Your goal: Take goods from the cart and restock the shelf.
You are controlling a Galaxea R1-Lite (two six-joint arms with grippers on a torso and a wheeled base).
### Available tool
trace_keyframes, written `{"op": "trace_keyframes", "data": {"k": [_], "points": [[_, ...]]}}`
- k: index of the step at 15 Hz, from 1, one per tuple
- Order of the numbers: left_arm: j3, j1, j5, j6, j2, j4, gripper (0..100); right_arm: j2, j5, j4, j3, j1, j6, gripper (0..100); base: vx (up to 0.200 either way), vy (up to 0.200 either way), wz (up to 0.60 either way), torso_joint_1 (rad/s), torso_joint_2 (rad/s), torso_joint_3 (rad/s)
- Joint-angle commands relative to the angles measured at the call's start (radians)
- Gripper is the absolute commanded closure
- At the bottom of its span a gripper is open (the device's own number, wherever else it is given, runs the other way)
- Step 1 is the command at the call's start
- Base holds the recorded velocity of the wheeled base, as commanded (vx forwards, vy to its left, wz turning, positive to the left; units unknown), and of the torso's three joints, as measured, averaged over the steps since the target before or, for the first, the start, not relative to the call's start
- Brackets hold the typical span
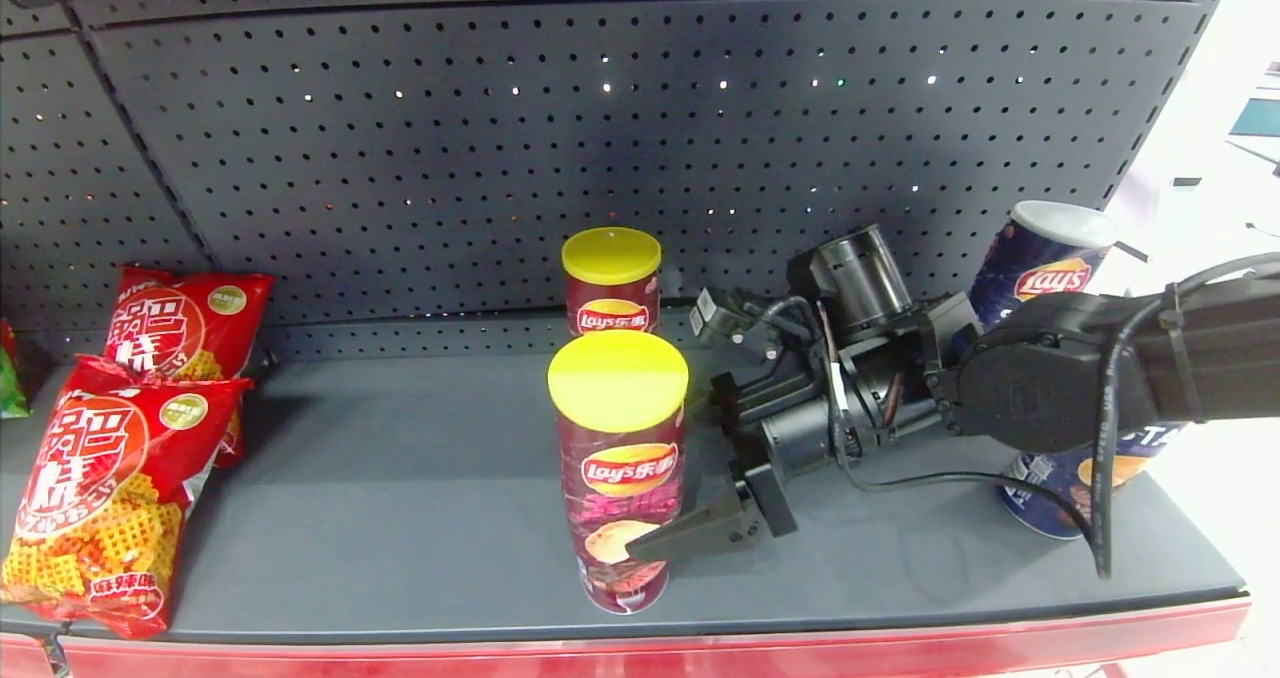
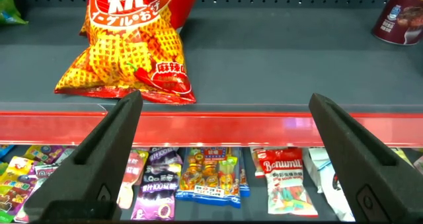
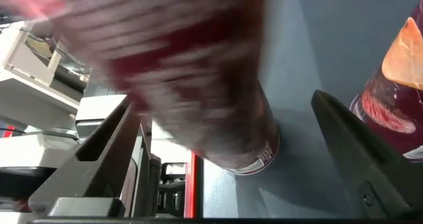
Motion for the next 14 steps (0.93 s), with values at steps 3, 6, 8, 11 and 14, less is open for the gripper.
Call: {"op": "trace_keyframes", "data": {"k": [3,6,8,11,14], "points": [[0.0,0.0,0.001,0.0,0.001,-0.002,0,-0.047,0.001,0.003,0.041,-0.027,-0.001,0,0.0,0.0,0.0,0.0,0.0,0.0],[0.0,0.0,0.001,0.0,0.001,-0.002,0,-0.108,0.001,0.006,0.081,-0.073,-0.001,0,0.0,0.0,0.0,0.0,0.0,0.0],[0.0,0.0,0.001,0.0,0.001,-0.002,0,-0.158,0.003,0.006,0.118,-0.108,-0.002,0,0.0,0.0,0.0,0.0,0.0,0.0],[0.0,0.0,0.001,0.0,0.001,-0.002,0,-0.227,0.0,0.01,0.166,-0.139,-0.014,0,0.0,0.0,0.0,0.0,0.0,0.0],[0.0,0.0,0.001,0.0,0.001,-0.002,0,-0.282,-0.013,0.019,0.224,-0.178,-0.013,0,0.0,0.0,0.0,0.0,0.0,0.0]]}}
